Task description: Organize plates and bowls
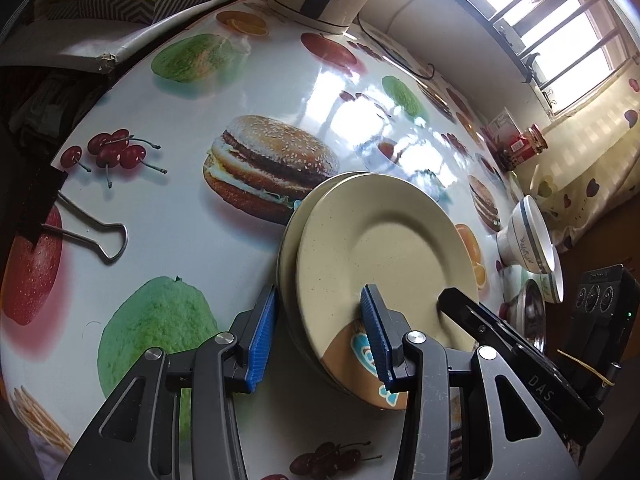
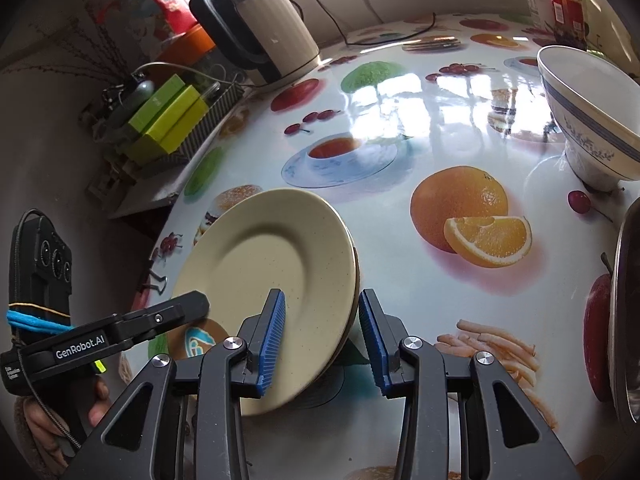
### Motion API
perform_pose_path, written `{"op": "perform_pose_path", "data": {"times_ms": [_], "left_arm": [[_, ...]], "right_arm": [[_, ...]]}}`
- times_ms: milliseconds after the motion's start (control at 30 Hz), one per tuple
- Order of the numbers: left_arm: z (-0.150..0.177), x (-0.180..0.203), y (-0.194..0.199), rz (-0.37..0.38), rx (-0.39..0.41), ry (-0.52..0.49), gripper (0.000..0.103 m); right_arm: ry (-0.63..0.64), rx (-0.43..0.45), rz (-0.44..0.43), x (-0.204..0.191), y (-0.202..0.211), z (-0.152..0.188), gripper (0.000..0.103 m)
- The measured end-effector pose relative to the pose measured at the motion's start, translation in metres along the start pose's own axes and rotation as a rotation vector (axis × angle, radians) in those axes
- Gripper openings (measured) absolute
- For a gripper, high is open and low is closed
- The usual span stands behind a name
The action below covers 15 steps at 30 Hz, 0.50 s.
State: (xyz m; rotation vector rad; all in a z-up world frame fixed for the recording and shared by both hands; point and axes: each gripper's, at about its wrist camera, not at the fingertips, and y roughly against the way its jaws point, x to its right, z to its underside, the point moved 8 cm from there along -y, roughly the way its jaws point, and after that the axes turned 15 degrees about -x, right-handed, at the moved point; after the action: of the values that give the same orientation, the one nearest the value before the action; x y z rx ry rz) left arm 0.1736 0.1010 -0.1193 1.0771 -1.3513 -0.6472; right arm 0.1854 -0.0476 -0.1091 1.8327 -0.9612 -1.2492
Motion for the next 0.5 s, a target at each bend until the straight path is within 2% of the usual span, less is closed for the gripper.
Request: {"op": "perform_pose_path", "data": {"times_ms": [500], "left_arm": [[-0.029,0.010,-0.008,-0.005,-0.016,-0.002,0.043]], "right_arm": [[-0.020,-0.006,0.014,0.012,-0.003,-0.031,0.037]]}}
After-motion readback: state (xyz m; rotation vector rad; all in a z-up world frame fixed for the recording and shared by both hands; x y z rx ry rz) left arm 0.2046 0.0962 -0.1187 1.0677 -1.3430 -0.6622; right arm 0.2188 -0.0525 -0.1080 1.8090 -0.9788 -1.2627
